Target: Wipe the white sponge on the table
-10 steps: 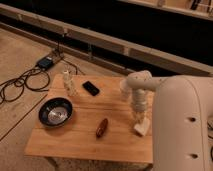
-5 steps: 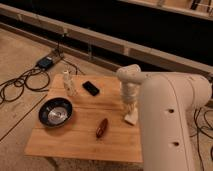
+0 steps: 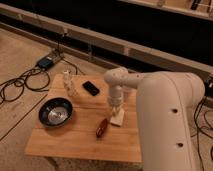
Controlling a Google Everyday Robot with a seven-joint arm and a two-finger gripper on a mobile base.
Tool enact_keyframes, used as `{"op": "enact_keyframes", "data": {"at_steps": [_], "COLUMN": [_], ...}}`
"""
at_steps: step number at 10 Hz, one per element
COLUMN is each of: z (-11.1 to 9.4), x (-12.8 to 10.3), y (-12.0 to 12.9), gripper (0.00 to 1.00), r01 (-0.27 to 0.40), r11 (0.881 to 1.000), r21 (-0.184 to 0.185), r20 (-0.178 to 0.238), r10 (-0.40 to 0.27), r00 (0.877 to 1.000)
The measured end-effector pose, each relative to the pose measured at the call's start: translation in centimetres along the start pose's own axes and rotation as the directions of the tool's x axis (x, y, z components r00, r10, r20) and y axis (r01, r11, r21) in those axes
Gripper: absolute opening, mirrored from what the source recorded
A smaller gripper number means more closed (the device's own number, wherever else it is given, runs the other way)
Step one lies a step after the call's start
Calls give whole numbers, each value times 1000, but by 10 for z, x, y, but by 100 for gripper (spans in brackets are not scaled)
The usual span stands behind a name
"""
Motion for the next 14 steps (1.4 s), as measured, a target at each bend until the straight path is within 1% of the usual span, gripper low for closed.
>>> {"op": "enact_keyframes", "data": {"at_steps": [1,2,3,5,7,9,10,11,12,13,14], "z": [7,10,13,15,16,16,15,10,2,-13,-16], "x": [23,37,54,71,78,75,71,65,60,56,56], "y": [2,0,-10,-31,-61,-83,-91,-97,-96,-88,-83], "gripper": [0,0,0,0,0,2,10,22,30,40,43], "r01": [1,-1,-11,-42,-95,-132,-140,-139,-131,-103,-91], "r11": [1000,1000,1000,999,994,990,988,988,990,993,994], "r21": [-10,-9,4,26,46,58,62,64,60,55,53], "r20": [-34,-57,-88,-120,-133,-125,-109,-76,-45,5,16], "r10": [-2,0,11,44,101,138,146,144,133,102,90], "r00": [999,998,996,992,986,983,983,987,990,995,996]}}
